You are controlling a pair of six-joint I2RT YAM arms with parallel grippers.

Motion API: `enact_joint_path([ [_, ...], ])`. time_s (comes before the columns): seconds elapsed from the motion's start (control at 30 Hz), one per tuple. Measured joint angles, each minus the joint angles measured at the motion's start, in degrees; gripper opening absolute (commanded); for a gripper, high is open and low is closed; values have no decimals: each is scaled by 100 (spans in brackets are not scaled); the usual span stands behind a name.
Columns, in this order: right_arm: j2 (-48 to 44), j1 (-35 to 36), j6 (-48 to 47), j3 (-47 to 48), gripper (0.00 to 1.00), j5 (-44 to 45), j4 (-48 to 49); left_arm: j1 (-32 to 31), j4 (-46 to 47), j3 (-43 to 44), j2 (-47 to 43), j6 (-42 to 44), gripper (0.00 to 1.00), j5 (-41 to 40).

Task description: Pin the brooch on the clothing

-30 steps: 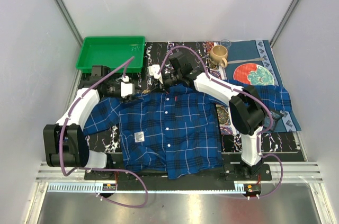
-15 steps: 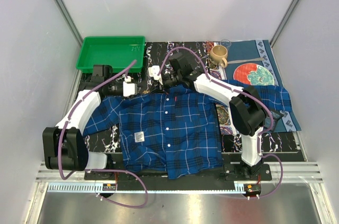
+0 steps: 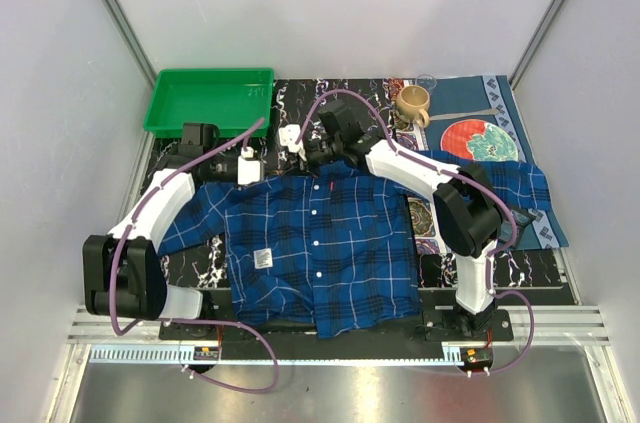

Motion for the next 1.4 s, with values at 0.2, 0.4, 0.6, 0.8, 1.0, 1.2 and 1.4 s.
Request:
enact_joint_path([
  [0.2,-24,13,59,-48,68,76,35,-13,-382,-4,66,857,0,-149],
  [0.4,-310,-87,103,-131,89,98,-315,-72,-769,-498,76,2531,12,-673],
  [0.6,-492,-551,181,-59,91,179,-1027,-2,-1027,-1073,254,3115,47,-1335],
  [0.8,-151,-1178,243,737,85,511,-2085,514,-1705,-863,258,3279,54,-1438],
  [1.0,560,-1432,533,1620,80,1154,-2621,778,-1593,708,610,2009,56,-1303],
  [1.2,1602,-1486,828,2568,78,1882,-2944,385,-721,1156,1147,-319,58,-1858],
  [1.4,2717,-1486,957,3698,82,2428,-3134,-15,-514,1718,2188,-1928,58,-2695],
])
